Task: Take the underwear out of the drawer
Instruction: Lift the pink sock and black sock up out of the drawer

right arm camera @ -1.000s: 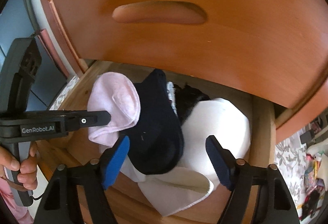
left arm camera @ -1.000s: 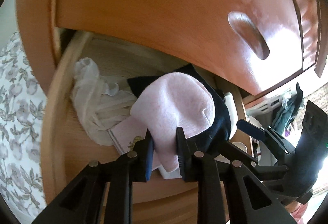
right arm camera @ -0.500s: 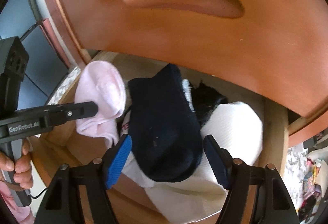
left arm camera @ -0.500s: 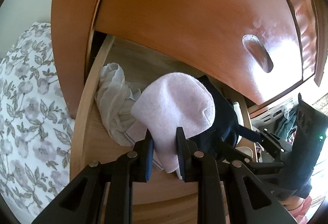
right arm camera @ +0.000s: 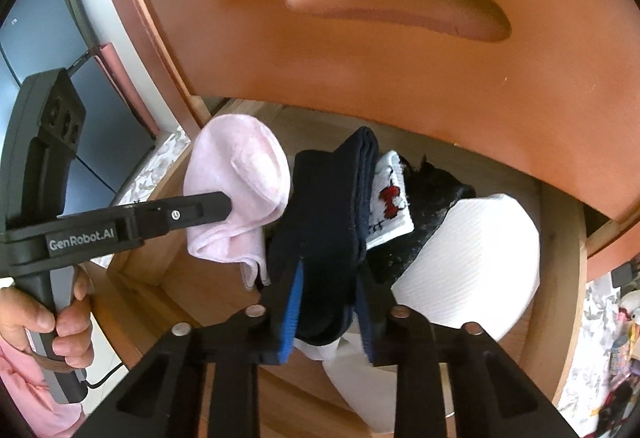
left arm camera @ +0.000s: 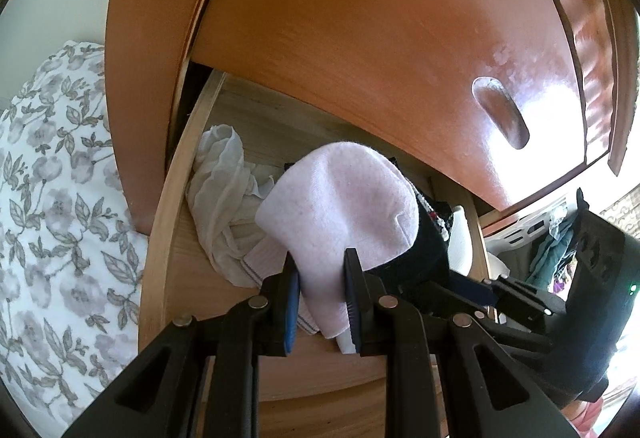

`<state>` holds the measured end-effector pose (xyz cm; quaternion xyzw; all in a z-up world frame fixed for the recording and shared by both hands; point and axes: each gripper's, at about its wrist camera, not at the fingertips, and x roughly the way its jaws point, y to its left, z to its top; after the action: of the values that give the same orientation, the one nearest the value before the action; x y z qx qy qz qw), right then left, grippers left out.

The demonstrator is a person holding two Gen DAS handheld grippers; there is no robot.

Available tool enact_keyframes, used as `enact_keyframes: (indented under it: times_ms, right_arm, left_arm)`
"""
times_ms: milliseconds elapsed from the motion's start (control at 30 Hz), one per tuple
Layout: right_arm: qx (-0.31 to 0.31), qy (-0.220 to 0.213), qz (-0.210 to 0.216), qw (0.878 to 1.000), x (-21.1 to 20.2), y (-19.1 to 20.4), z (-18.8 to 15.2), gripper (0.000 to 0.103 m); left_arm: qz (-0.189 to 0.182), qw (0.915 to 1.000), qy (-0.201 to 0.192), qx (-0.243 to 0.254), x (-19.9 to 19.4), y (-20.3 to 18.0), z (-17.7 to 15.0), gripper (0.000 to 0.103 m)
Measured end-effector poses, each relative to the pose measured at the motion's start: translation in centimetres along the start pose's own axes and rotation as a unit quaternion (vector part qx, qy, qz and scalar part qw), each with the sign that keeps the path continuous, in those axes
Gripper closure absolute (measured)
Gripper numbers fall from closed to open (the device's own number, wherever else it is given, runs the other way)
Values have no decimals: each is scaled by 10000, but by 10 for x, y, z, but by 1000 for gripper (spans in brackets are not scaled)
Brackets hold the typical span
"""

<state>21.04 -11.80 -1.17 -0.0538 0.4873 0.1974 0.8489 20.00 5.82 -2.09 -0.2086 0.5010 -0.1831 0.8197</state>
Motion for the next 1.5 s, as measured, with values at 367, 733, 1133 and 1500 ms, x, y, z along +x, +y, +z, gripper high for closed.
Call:
enact_keyframes:
  times_ms: [367,733,1133,1500]
  right_arm:
    - [-104,-280,78,9995,-22,4,-14,98]
    - [131,-691,243,9972,-68,-3,-28,99]
    - [157,-1273,214,9915,-127,6,-40,99]
    - [129,-1785,138,9838,-185,17,-58,99]
  left_arm:
    - [97,9999,-91,-91,-4,-1,-2,82]
    - [56,9995,-310,-99,-30,-10,-12,82]
    - [-92,9979,-642,-10,-77,-27,-27,83]
    - [-229,9945,-1010,137,-126,-53,-44,83]
